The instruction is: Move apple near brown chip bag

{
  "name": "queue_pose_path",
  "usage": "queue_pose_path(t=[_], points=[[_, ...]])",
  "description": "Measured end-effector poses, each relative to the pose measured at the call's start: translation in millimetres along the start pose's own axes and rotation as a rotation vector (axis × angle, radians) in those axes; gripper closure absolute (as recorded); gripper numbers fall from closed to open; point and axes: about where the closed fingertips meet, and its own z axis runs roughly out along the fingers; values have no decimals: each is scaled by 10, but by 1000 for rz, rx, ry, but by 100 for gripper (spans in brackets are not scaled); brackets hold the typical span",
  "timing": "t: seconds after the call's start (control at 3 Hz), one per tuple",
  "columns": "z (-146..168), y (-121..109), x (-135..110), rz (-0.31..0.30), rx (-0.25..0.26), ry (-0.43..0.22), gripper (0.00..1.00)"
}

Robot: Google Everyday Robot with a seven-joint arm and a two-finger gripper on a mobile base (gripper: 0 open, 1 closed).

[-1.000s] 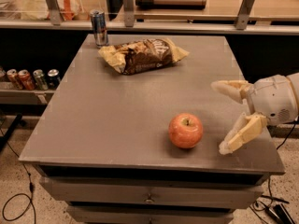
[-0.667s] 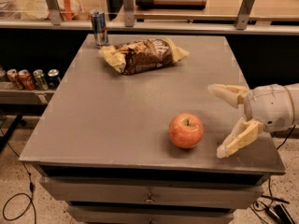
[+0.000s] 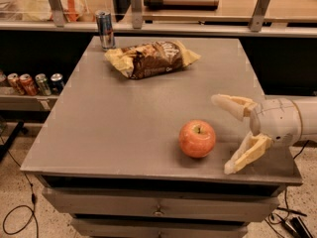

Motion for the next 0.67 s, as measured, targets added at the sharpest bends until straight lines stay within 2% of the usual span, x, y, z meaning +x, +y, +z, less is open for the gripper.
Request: queue_pose_path(t=[0.33,0.67], points=[[135,62,59,15,-34,-33,0],[214,97,113,24,-43,-53,0]])
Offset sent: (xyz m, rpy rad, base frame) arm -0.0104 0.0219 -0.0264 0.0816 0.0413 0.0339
